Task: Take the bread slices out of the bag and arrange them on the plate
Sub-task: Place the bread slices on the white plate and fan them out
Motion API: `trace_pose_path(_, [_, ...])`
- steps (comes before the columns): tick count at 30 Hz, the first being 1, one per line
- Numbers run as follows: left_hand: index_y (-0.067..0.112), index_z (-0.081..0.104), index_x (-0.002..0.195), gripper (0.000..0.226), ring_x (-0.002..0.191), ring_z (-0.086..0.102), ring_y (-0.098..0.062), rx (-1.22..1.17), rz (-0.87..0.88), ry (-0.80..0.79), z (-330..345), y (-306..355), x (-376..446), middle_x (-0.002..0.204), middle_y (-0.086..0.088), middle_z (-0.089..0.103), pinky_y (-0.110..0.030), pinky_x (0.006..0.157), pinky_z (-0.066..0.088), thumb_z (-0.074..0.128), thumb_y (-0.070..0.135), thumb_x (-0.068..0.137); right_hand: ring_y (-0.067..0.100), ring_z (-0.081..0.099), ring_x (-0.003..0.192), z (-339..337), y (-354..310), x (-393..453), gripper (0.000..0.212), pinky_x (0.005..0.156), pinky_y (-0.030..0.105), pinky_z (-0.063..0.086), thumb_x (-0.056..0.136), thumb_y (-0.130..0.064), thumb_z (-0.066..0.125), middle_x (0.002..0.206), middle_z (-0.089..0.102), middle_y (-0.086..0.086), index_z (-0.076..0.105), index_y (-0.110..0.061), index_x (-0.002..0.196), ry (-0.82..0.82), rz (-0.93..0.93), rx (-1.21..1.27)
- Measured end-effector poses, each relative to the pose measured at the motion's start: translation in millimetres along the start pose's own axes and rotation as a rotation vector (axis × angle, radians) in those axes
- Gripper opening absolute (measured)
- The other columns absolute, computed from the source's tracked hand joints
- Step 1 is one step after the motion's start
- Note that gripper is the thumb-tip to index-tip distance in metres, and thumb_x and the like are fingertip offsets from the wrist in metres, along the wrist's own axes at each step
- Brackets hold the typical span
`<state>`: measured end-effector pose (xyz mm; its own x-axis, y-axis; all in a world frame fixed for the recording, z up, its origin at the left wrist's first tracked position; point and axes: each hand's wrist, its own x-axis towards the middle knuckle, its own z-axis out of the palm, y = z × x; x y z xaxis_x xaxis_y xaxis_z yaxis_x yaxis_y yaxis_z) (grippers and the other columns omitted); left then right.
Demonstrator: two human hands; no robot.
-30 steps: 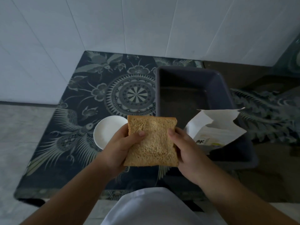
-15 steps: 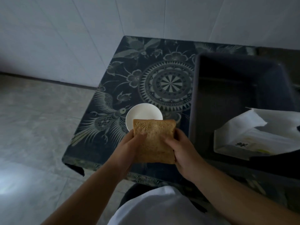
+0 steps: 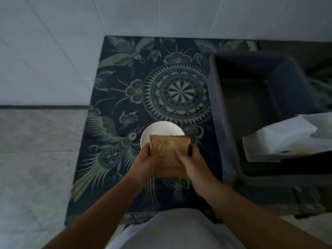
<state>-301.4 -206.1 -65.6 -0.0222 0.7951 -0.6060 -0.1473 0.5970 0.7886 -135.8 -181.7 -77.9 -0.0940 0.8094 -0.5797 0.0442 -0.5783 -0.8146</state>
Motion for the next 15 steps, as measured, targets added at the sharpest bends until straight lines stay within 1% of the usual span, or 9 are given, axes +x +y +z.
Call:
trace_pose_path(1, [0.02, 0.052, 0.132, 0.043, 0.107, 0.067, -0.026, 0.033, 0.005, -0.017, -5, 0, 8, 0.122, -0.009, 0.068, -0.048, 0.09, 0.056, 0.061, 0.021, 0.091, 0.019, 0.063, 0.107, 7, 2, 5, 0.056, 0.089, 0.046, 0.055, 0.086, -0.046, 0.064, 0.125, 0.06, -0.002, 0.045, -0.031, 0.136, 0.023, 0.007, 0.01])
trace_pose_path(3, [0.021, 0.049, 0.136, 0.043, 0.107, 0.067, -0.023, 0.089, -0.002, -0.031, -14, 0, 23, 0.121, -0.006, 0.068, -0.046, 0.09, 0.056, 0.057, 0.014, 0.094, 0.017, 0.063, 0.105, 20, 4, 15, 0.048, 0.085, 0.042, 0.056, 0.092, -0.038, 0.061, 0.122, 0.06, -0.004, 0.045, -0.029, 0.137, 0.07, 0.013, 0.031])
trace_pose_path(5, [0.02, 0.046, 0.139, 0.048, 0.105, 0.068, -0.022, 0.137, -0.005, -0.05, -20, 1, 37, 0.12, -0.006, 0.068, -0.039, 0.082, 0.059, 0.057, 0.013, 0.092, 0.014, 0.063, 0.102, 27, 6, 27, 0.044, 0.08, 0.037, 0.056, 0.094, -0.036, 0.058, 0.119, 0.061, -0.005, 0.046, -0.028, 0.136, 0.112, 0.002, 0.041])
trace_pose_path(7, [0.02, 0.042, 0.141, 0.056, 0.104, 0.067, -0.021, 0.186, -0.012, -0.06, -22, 1, 50, 0.122, -0.006, 0.066, -0.03, 0.073, 0.06, 0.058, 0.016, 0.088, 0.014, 0.062, 0.105, 31, 7, 39, 0.044, 0.084, 0.037, 0.056, 0.095, -0.036, 0.057, 0.121, 0.061, -0.005, 0.046, -0.026, 0.137, 0.123, -0.013, 0.032])
trace_pose_path(8, [0.02, 0.04, 0.142, 0.06, 0.105, 0.066, -0.021, 0.202, -0.02, -0.056, -22, 2, 57, 0.122, -0.005, 0.065, -0.031, 0.073, 0.061, 0.058, 0.018, 0.085, 0.013, 0.061, 0.106, 32, 7, 46, 0.044, 0.084, 0.035, 0.055, 0.095, -0.037, 0.057, 0.121, 0.061, -0.006, 0.046, -0.026, 0.137, 0.124, -0.02, 0.023])
trace_pose_path(9, [0.021, 0.039, 0.143, 0.063, 0.107, 0.065, -0.022, 0.2, -0.029, -0.048, -21, 3, 62, 0.123, -0.005, 0.064, -0.037, 0.078, 0.061, 0.058, 0.02, 0.083, 0.009, 0.061, 0.105, 31, 7, 51, 0.043, 0.08, 0.028, 0.055, 0.095, -0.036, 0.057, 0.119, 0.06, -0.01, 0.047, -0.027, 0.136, 0.122, -0.026, 0.012])
trace_pose_path(11, [0.022, 0.039, 0.143, 0.068, 0.11, 0.063, -0.023, 0.196, -0.042, -0.029, -18, 6, 73, 0.124, -0.004, 0.063, -0.048, 0.09, 0.056, 0.058, 0.024, 0.077, -0.004, 0.062, 0.094, 30, 3, 61, 0.036, 0.067, 0.014, 0.052, 0.094, -0.035, 0.059, 0.114, 0.06, -0.016, 0.047, -0.032, 0.129, 0.115, -0.032, -0.006])
trace_pose_path(13, [0.024, 0.042, 0.14, 0.066, 0.11, 0.064, -0.023, 0.202, -0.042, -0.017, -15, 9, 82, 0.122, -0.003, 0.065, -0.046, 0.09, 0.054, 0.057, 0.025, 0.075, -0.012, 0.063, 0.085, 30, -1, 71, 0.03, 0.061, 0.008, 0.05, 0.095, -0.032, 0.059, 0.111, 0.06, -0.017, 0.048, -0.037, 0.122, 0.107, -0.021, -0.003])
trace_pose_path(15, [0.028, 0.049, 0.131, 0.058, 0.105, 0.066, -0.02, 0.2, -0.04, 0.005, -12, 14, 90, 0.118, -0.003, 0.066, -0.042, 0.083, 0.058, 0.058, 0.025, 0.074, -0.014, 0.063, 0.081, 30, -6, 82, 0.027, 0.058, 0.006, 0.048, 0.095, -0.028, 0.06, 0.111, 0.06, -0.015, 0.048, -0.04, 0.116, 0.104, -0.014, 0.008])
